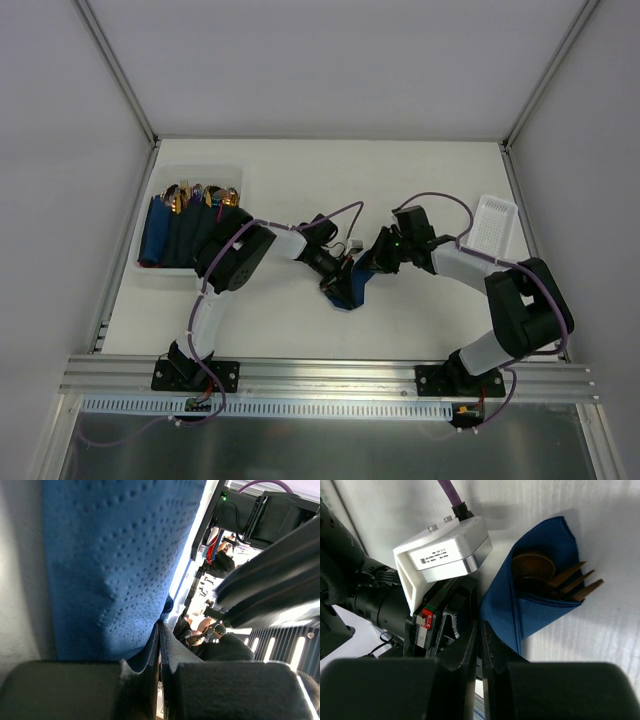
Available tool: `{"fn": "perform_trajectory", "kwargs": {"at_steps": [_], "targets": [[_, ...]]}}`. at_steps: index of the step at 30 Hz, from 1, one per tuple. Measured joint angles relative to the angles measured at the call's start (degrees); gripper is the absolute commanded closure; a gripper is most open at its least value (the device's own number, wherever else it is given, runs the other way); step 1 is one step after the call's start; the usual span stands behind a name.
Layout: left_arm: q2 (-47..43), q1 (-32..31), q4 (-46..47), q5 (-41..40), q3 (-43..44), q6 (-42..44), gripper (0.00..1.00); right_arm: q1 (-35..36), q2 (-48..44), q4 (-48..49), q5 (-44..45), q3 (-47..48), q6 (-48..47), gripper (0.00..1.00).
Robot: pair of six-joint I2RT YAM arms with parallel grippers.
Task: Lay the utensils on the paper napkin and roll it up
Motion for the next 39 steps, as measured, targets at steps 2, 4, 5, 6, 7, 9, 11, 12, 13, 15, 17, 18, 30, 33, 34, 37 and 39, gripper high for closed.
{"fn": "perform_trajectory", "kwargs": {"at_steps": [2, 4, 5, 6, 7, 9, 11, 12, 13, 15, 17, 18, 30, 33, 34, 37, 39], "targets": [[0.0, 0.0, 0.0, 0.0, 0.0, 0.0, 1.00, 0.8, 0.8, 1.0, 0.0, -0.2, 0.4, 0.92], [0.0, 0.0, 0.0, 0.0, 0.0, 0.0, 1.00, 1.4, 1.9, 2.2, 0.0, -0.3, 0.7, 0.93], [0.0, 0.0, 0.0, 0.0, 0.0, 0.0, 1.00, 1.6, 2.5, 2.6, 0.0, -0.4, 0.7, 0.93], [0.0, 0.0, 0.0, 0.0, 0.0, 0.0, 1.00, 1.7, 3.1, 2.8, 0.0, -0.5, 0.7, 0.93], [0.0, 0.0, 0.0, 0.0, 0.0, 0.0, 1.00, 1.7, 3.8, 3.0, 0.0, -0.6, 0.7, 0.94], [-0.1, 0.0, -0.1, -0.2, 0.0, 0.0, 0.99, 1.7, 5.0, 3.2, 0.0, -0.9, 0.6, 0.94], [-0.3, 0.0, -0.2, -0.8, 0.0, 0.0, 0.92, 1.7, 6.1, 3.9, -0.2, -1.1, 0.6, 0.95], [-0.7, 0.0, -0.4, -1.3, 0.0, 0.0, 0.89, 1.6, 6.4, 4.3, -0.4, -1.1, 0.6, 0.96], [-1.1, 0.0, -0.7, -1.8, 0.0, 0.0, 0.85, 1.6, 6.6, 4.7, -0.6, -1.1, 0.5, 0.96], [-2.7, 0.0, -1.5, -3.1, 0.0, 0.3, 0.71, 1.6, 7.2, 5.8, -1.1, -1.1, 0.4, 0.97], [-5.2, -0.2, -2.3, -5.1, -0.3, 1.0, 0.60, 1.6, 7.8, 7.1, -1.7, -1.1, 0.3, 0.98], [-6.7, -0.1, -2.8, -6.0, -0.6, 1.7, 0.53, 1.6, 8.1, 7.6, -2.0, -1.1, 0.3, 0.98], [-23.7, 6.0, -8.5, -11.9, -2.7, 11.9, 0.65, 1.6, 9.7, 10.4, -4.1, -0.9, -1.0, 0.99], [-21.3, 5.5, -9.5, -12.5, -2.9, 13.2, 0.73, 1.6, 10.1, 10.4, -4.5, -0.6, -1.1, 0.99], [-20.1, 5.1, -9.8, -12.9, -2.9, 13.6, 0.74, 1.6, 10.1, 10.5, -4.5, -0.6, -1.1, 0.99], [-17.3, 3.5, -10.0, -13.9, -3.7, 14.3, 0.78, 1.6, 10.3, 10.5, -4.6, -0.5, -1.1, 0.99], [-15.9, 2.5, -10.4, -14.7, -4.7, 14.6, 0.82, 1.6, 10.5, 10.5, -4.8, -0.3, -1.1, 0.99]]}}
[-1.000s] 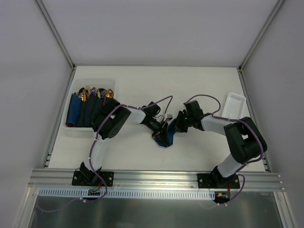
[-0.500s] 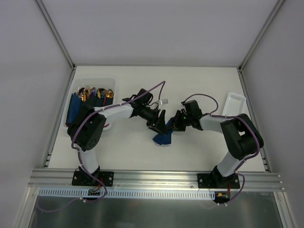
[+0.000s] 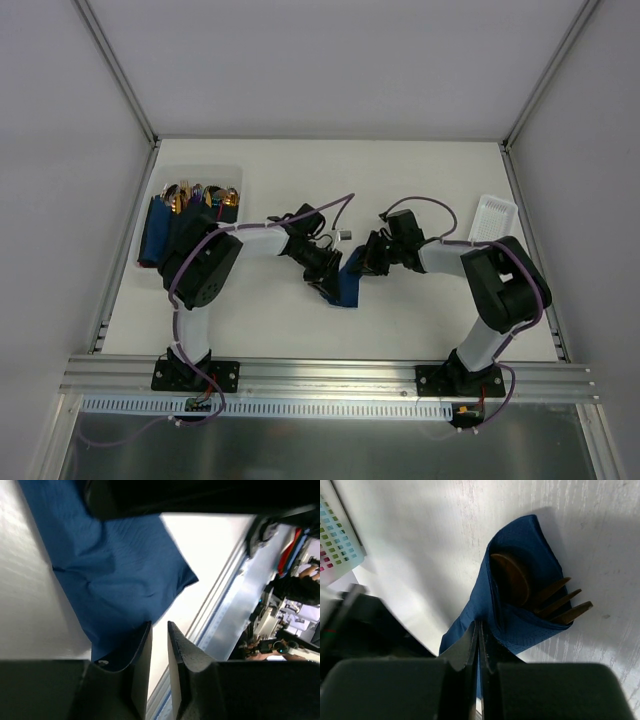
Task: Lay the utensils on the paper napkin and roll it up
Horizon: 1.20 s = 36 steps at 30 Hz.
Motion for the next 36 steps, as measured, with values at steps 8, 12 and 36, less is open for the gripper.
{"fn": "perform_trajectory", "kwargs": {"at_steps": [8, 12, 36], "targets": [[3.7, -1.0, -0.8, -2.1, -2.6, -0.3, 0.82, -0.5, 1.5, 0.4, -1.9, 0.9, 0.0, 1.00], [3.7, -1.0, -0.8, -1.7, -2.6, -0.6, 0.77, -0.9, 2.3, 0.4, -3.2, 1.3, 0.0, 1.00], [10.9, 6.2, 9.0, 7.7, 7.3, -7.2, 0.74, -1.5, 6.5, 3.1, -8.3, 3.7, -2.4, 1.00]]}}
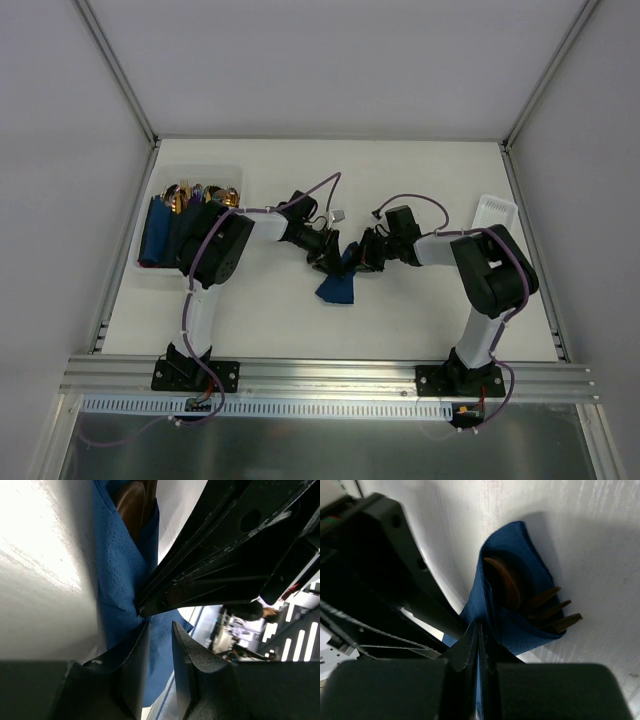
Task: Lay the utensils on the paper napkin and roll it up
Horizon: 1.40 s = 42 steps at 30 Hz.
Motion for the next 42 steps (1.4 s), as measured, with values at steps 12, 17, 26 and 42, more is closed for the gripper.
{"fn": "perform_trajectory", "kwargs": {"at_steps": [12, 17, 26, 42], "targets": [[-1.6, 0.6, 7.6, 2.8, -8.4, -1.0, 0.73, -0.8, 1.0, -0.3, -1.9, 0.0, 0.5, 1.00], [-4.6, 0.6, 8.7, 1.9, -12.4, 0.6, 0.72, -0.7, 1.3, -0.9, -2.3, 0.0, 0.9, 1.00], [-7.2, 0.6, 9.1, 1.3, -15.8, 3.6, 0.71, -0.6, 1.5, -2.4, -3.4, 0.0, 0.9, 1.00], [-11.9, -2.8, -0.7, 1.7, -21.2, 10.9, 0.73, -0.6, 1.6, -3.1, -3.9, 0.0, 0.9, 1.00]]}}
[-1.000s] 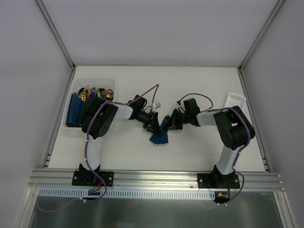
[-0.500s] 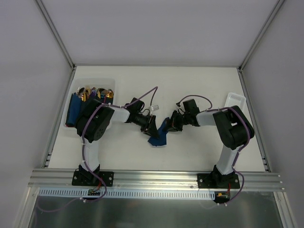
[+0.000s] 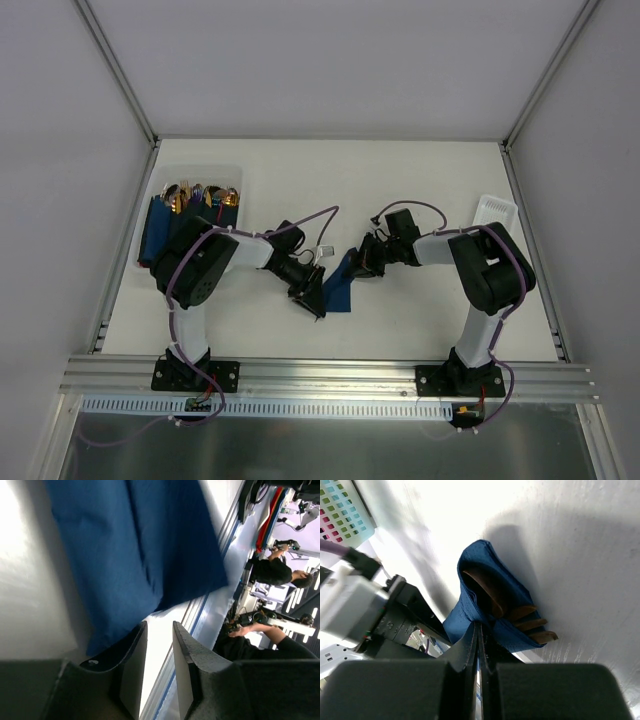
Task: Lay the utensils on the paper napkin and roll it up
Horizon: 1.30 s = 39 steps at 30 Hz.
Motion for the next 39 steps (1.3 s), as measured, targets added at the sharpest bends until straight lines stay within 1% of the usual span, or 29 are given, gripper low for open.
{"fn": "perform_trajectory", "kwargs": {"at_steps": [6, 10, 11, 14, 17, 20, 24, 31, 34, 38, 39], "targets": [[1.1, 0.5, -4.0, 1.7, -0.2, 0.4, 0.77, -0.3, 0.0, 0.0, 0.2, 0.1, -0.3, 1.00], [0.1, 1.9, -4.8, 5.2, 0.5, 0.9, 0.76, -0.4, 0.0, 0.0, 0.2, 0.2, -0.6, 1.00], [-0.9, 2.1, -5.1, 6.1, 0.9, 1.0, 0.74, -0.4, 0.0, 0.0, 0.2, 0.2, -0.8, 1.00], [-4.8, 2.6, -5.5, 8.2, 3.6, 1.0, 0.71, -0.4, 0.0, 0.0, 0.2, 0.2, -1.0, 1.00], [-7.7, 2.6, -5.0, 9.3, 7.1, 0.5, 0.73, -0.4, 0.0, 0.0, 0.2, 0.2, -1.2, 1.00], [-8.1, 2.7, -4.3, 9.1, 9.5, -0.1, 0.73, -0.4, 0.0, 0.0, 0.2, 0.2, -1.2, 1.00], [-4.4, 2.5, -3.7, 8.2, 11.5, -1.9, 0.74, -0.4, -0.2, 0.0, 0.3, 0.2, -1.3, 1.00], [6.4, 0.0, -1.7, 3.6, 12.1, -5.9, 0.75, -0.5, -0.3, -0.3, 0.6, 0.3, -1.7, 1.00], [9.9, -0.4, -1.2, 2.9, 12.1, -8.3, 0.73, -0.5, -0.3, -0.7, 0.6, 0.4, -2.1, 1.00], [9.0, -0.5, -1.0, 2.8, 12.1, -8.9, 0.65, -0.5, -0.5, -1.0, 0.9, 0.5, -2.7, 1.00], [8.0, -0.5, -1.0, 2.4, 11.7, -8.7, 0.62, -0.5, -0.5, -1.0, 1.0, 0.6, -2.8, 1.00]]}}
